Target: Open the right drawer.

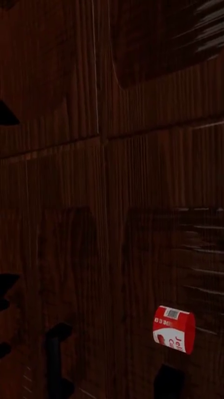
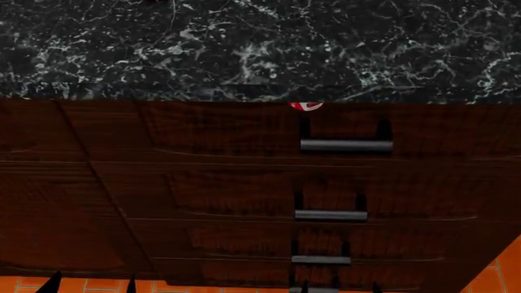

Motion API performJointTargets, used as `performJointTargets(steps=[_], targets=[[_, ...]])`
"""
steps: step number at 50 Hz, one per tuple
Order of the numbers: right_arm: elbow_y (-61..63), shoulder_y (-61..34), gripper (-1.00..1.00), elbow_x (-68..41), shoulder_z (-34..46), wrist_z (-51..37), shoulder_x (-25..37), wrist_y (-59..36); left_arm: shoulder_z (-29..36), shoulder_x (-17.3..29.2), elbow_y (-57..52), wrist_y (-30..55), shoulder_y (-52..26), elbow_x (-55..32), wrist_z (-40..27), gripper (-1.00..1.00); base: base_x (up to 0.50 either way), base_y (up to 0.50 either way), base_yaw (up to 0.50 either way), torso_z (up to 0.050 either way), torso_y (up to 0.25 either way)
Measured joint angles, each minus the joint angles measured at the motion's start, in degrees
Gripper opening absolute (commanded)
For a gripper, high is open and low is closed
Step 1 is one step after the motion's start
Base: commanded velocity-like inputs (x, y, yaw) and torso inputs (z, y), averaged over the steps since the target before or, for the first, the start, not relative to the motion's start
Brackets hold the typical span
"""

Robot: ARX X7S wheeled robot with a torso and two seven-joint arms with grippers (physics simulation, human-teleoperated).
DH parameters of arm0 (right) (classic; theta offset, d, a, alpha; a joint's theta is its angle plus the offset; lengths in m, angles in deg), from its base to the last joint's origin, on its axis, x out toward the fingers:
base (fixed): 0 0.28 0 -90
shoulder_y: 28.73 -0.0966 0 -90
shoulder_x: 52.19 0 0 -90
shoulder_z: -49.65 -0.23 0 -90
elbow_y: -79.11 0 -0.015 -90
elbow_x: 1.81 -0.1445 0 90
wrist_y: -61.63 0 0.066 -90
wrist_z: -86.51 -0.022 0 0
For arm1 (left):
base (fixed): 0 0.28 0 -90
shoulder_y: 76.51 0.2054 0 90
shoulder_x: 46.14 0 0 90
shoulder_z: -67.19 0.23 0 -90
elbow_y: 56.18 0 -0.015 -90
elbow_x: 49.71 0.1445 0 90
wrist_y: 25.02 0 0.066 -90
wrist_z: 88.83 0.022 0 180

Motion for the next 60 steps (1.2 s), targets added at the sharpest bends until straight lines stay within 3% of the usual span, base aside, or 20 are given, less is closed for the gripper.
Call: performJointTargets(steps=[60], targets=[[0.1,-0.1,1.0,-1.9,1.7,-0.6,1.3,0.7,1.3,1.1,0.1,-0.7,-0.3,-1.8,-1.2,1.0,0.12,0.0,0.0,0.0,0.0]])
